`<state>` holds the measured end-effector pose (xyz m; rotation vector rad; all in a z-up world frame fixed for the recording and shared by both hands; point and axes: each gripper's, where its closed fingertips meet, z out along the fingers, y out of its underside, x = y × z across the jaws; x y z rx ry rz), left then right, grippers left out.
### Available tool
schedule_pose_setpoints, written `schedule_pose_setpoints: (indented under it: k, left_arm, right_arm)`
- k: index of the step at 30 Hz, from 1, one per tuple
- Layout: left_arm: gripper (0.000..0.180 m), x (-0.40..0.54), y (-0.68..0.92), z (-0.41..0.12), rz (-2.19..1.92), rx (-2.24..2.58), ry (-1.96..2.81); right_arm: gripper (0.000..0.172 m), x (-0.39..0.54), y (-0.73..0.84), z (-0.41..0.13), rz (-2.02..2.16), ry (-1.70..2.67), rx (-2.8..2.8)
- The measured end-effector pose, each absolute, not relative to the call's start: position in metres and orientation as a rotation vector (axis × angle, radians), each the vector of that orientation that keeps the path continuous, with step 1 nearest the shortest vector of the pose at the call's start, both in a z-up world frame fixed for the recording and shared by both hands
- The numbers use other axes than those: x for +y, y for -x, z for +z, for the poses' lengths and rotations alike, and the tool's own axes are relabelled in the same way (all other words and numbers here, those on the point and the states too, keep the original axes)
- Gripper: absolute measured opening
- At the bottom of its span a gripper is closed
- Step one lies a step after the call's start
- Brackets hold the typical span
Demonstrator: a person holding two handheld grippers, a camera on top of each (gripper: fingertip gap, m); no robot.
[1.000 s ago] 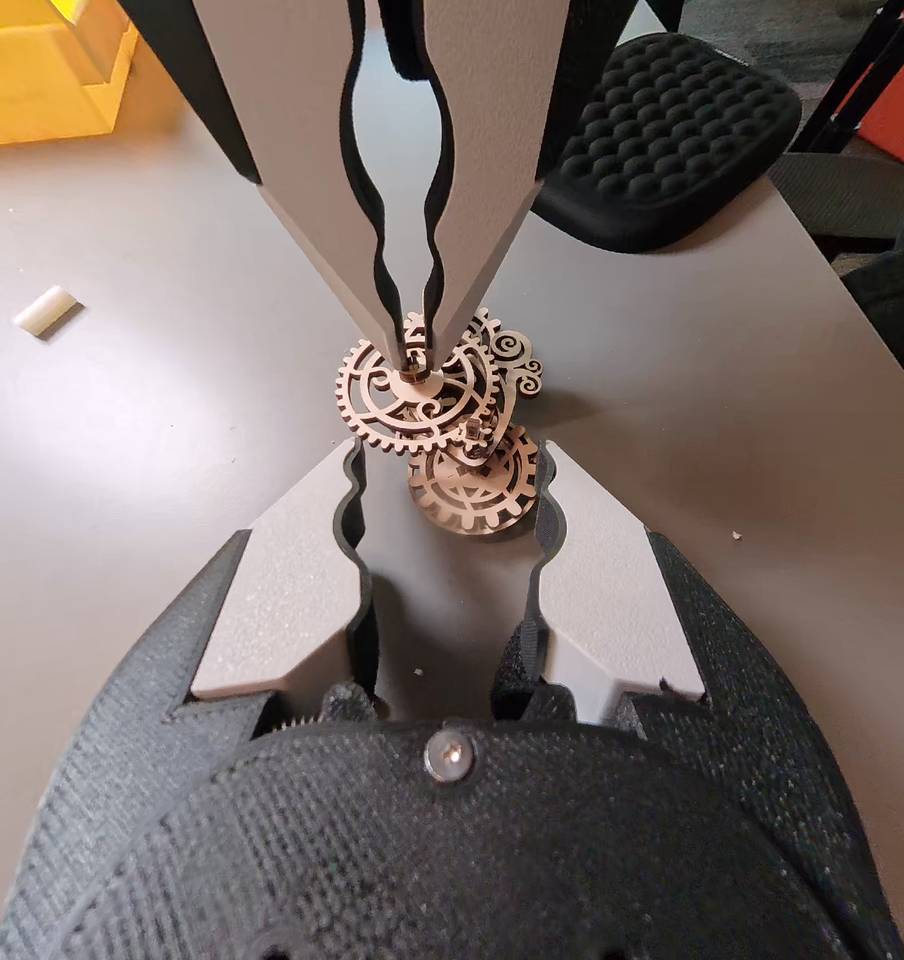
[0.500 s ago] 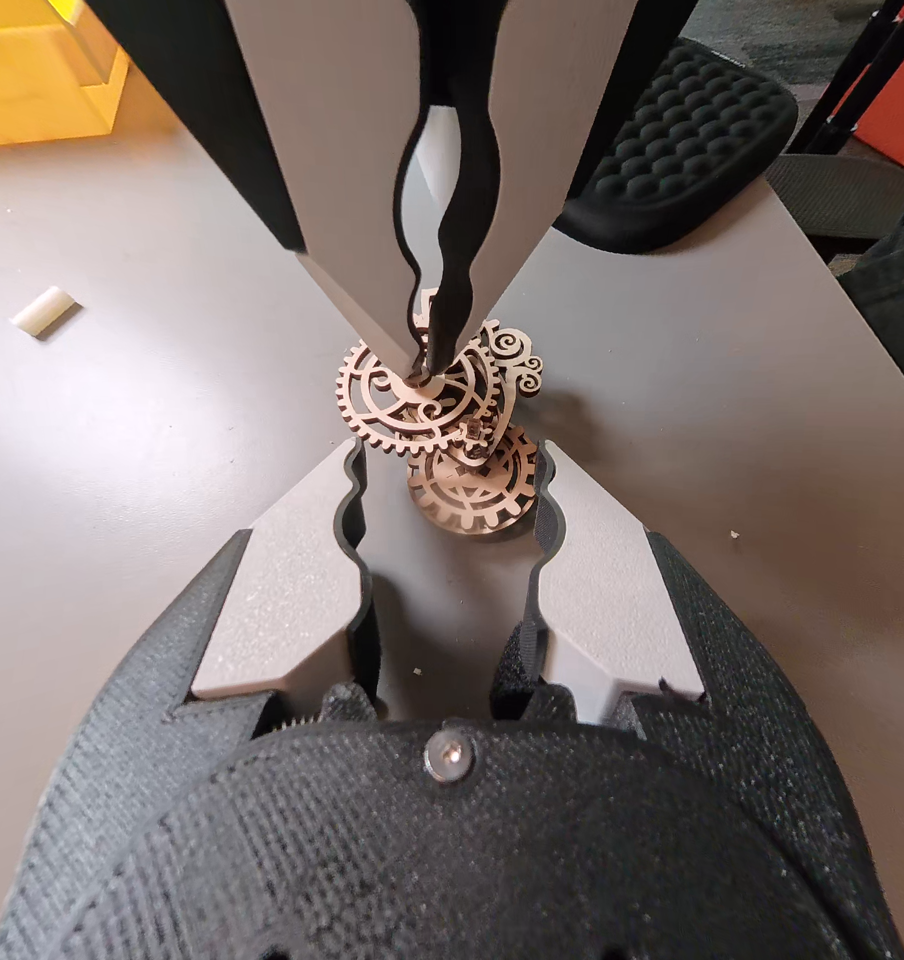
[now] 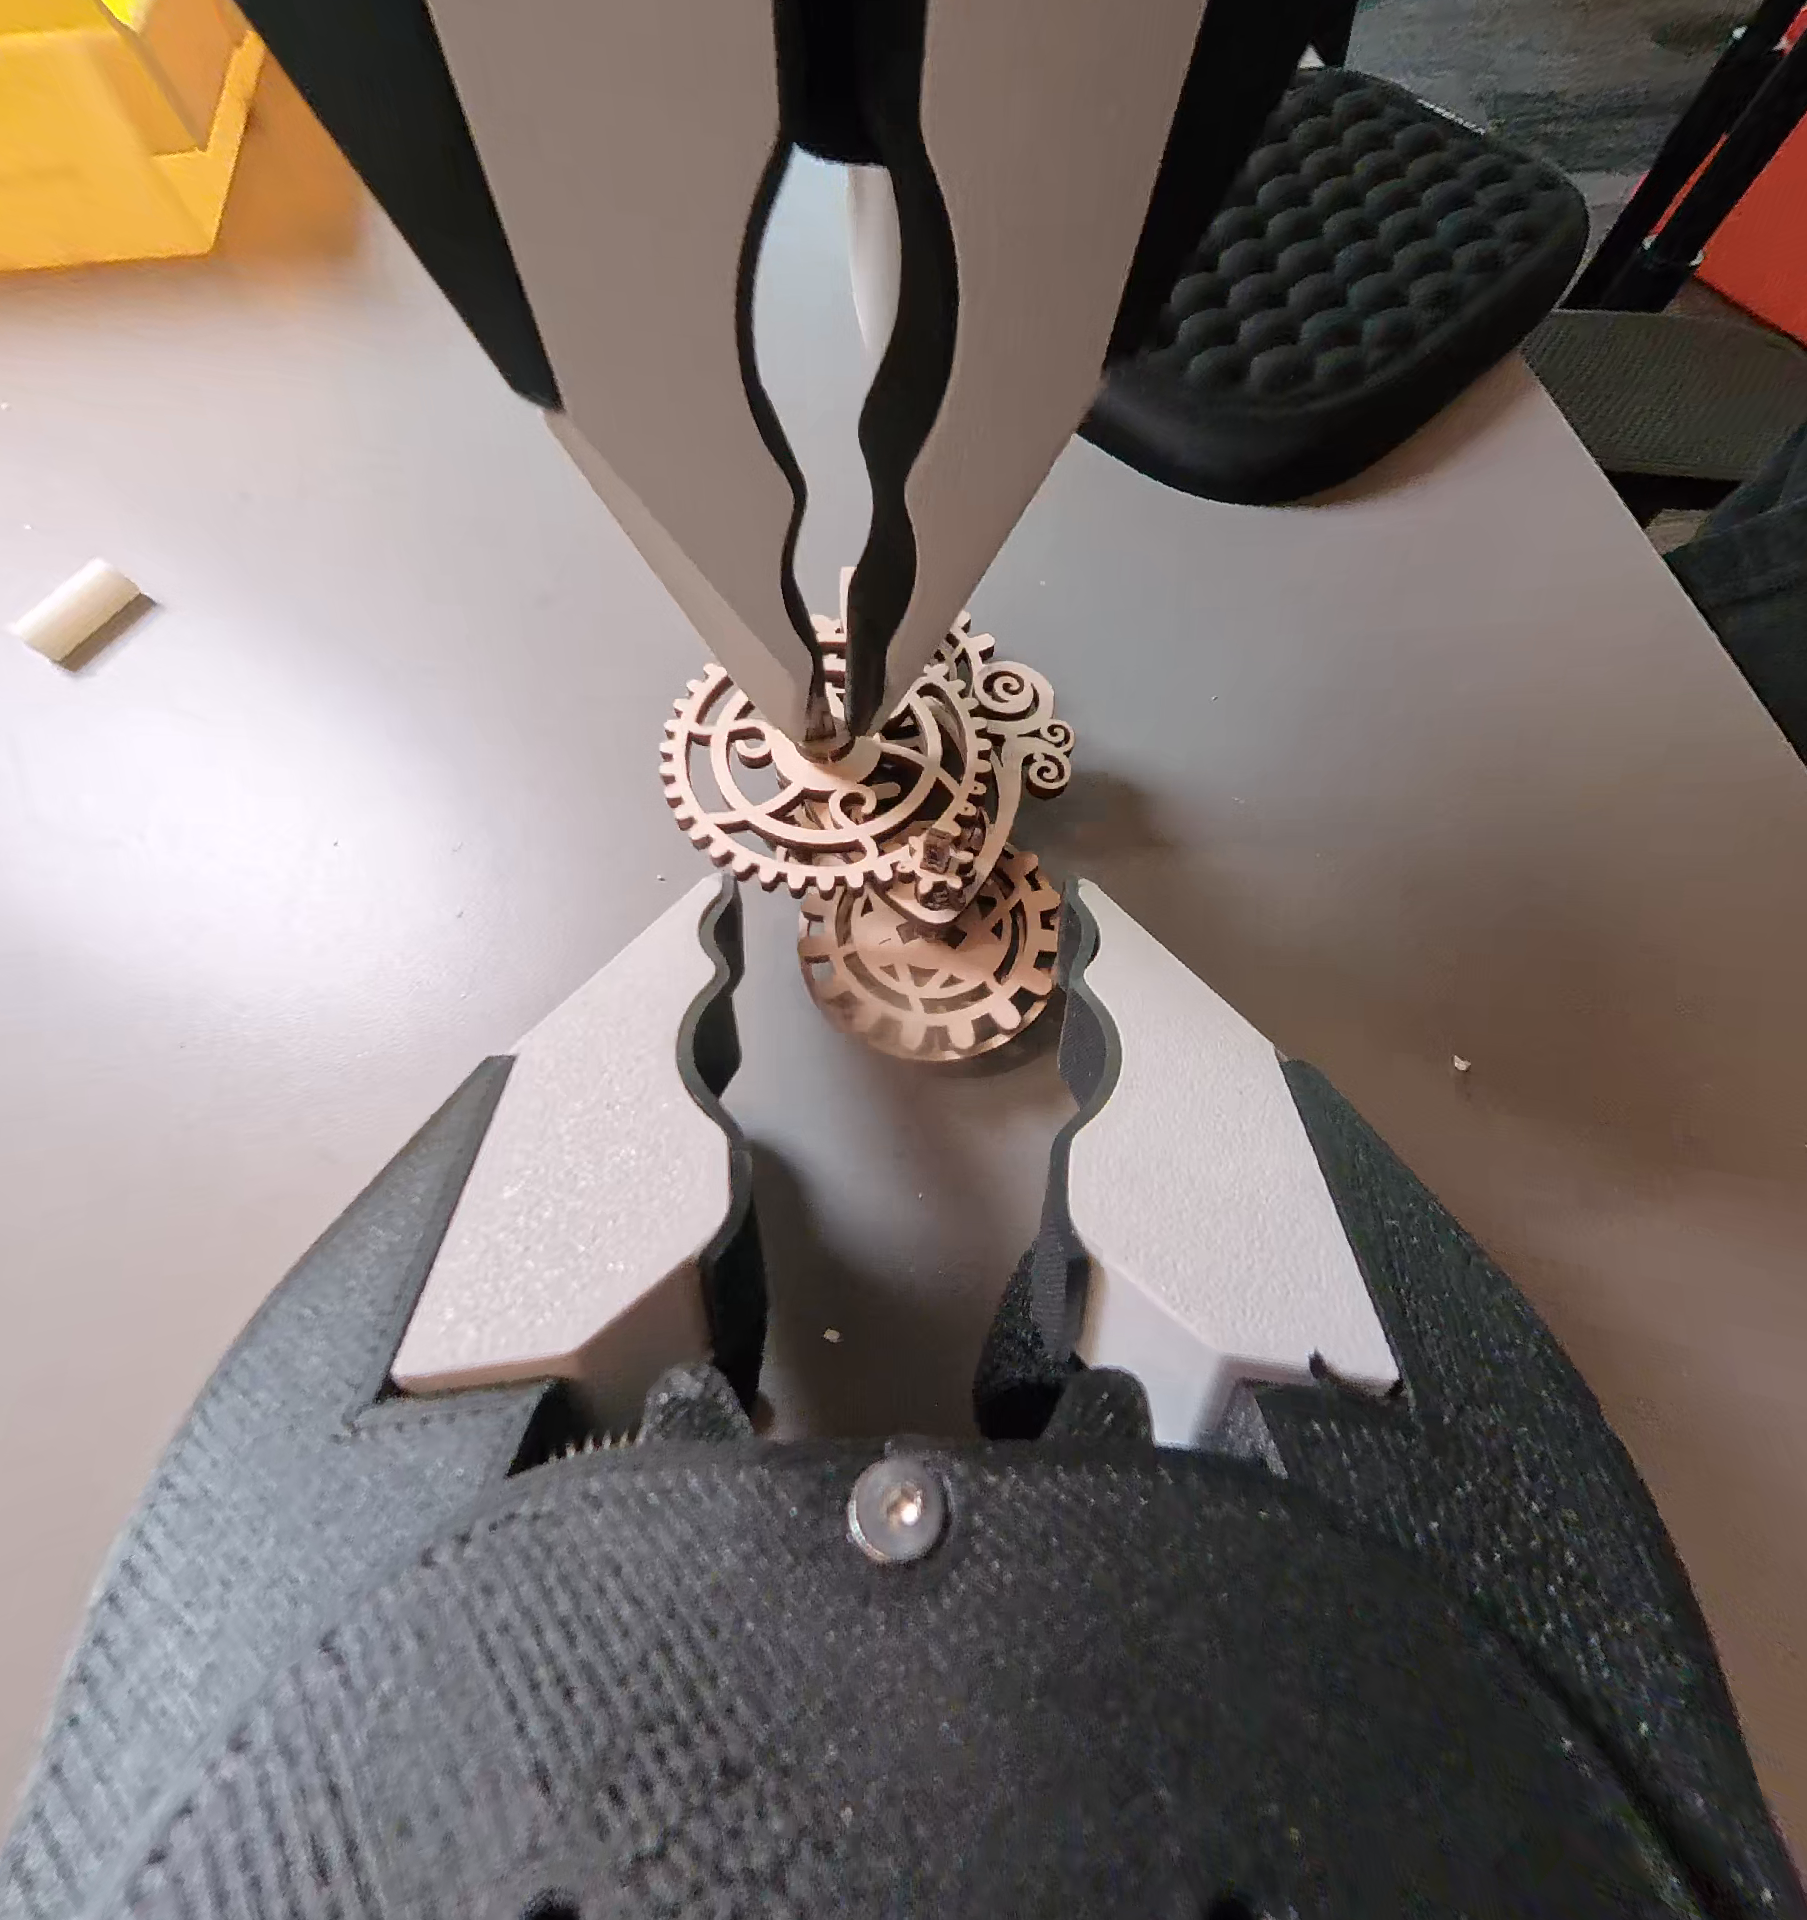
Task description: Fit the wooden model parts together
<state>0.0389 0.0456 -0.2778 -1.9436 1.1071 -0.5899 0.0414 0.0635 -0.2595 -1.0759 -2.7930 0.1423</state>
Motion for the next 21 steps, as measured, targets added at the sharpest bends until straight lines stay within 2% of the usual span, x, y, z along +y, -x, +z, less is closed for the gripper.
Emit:
schedule_pose_setpoints:
  k: [1,10,21]
  left_arm:
    - [0.060,0.0457,-0.0389,-0.2775,-0.590,1.107,1.942]
    - [0.059,0.0467,-0.0376,-0.2768,-0.586,1.101,1.937]
    - [0.058,0.0463,-0.0378,-0.2766,-0.582,1.107,1.931]
  right_arm:
    - [0.005,0.0640,-0.0409,-0.2574,0.171,1.102,-2.781]
    - [0.005,0.0669,-0.0422,-0.2612,0.268,1.220,-2.763]
    - [0.004,0.0662,-0.0425,-0.2620,0.121,1.076,-2.814]
